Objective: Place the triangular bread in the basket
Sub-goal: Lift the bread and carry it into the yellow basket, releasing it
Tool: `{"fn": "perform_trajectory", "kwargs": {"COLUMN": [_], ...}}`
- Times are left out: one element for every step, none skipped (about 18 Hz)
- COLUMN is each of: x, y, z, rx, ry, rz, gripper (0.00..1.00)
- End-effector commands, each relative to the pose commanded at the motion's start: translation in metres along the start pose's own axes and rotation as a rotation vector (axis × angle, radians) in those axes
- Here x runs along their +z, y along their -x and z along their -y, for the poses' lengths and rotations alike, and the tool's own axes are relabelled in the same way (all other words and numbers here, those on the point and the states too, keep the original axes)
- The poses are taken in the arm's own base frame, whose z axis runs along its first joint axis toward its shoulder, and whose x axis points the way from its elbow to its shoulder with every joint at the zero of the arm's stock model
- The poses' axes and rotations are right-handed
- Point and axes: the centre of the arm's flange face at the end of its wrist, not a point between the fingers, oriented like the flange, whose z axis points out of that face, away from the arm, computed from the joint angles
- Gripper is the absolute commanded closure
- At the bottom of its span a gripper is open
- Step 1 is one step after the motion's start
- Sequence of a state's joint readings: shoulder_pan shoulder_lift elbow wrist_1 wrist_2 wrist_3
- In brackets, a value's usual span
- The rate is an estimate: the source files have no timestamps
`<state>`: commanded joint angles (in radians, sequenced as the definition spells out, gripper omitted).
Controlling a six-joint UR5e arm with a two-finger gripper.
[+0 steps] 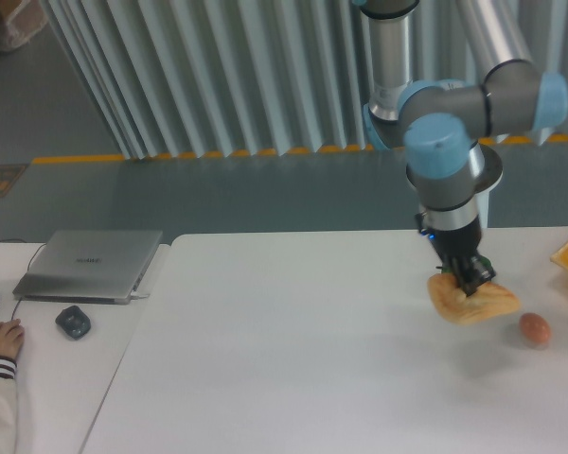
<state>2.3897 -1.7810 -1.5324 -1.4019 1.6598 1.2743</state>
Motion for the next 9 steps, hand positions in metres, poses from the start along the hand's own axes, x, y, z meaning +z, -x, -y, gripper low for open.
{"fn": "perform_trajectory", "kwargs": {"x": [-0.001,-0.003,-0.005,-0.006,-0.007,-0.007,-0.006,-0.006,-0.005], "y": [0.005,0.009,0.010,0.012,0.015,0.016,0.018,0.019,0.021], "z": [-0.015,-0.028,-0.040,-0.053,-0.076,-0.090,-0.101,-0.114,-0.127], "rx": [0.022,0.048,0.080,0.107,0.142,0.171,0.202,0.228,0.253], "ry": [0.002,0.003,0.004,0.005,0.007,0.007,0.007,0.009,0.006], "rz": [-0.007,-0.012,-0.021,-0.034,-0.053,-0.063,-0.073,-0.086,-0.094], "gripper": [0.90,0.90,0.90,0.90,0.90,0.90,0.90,0.89,0.89]}}
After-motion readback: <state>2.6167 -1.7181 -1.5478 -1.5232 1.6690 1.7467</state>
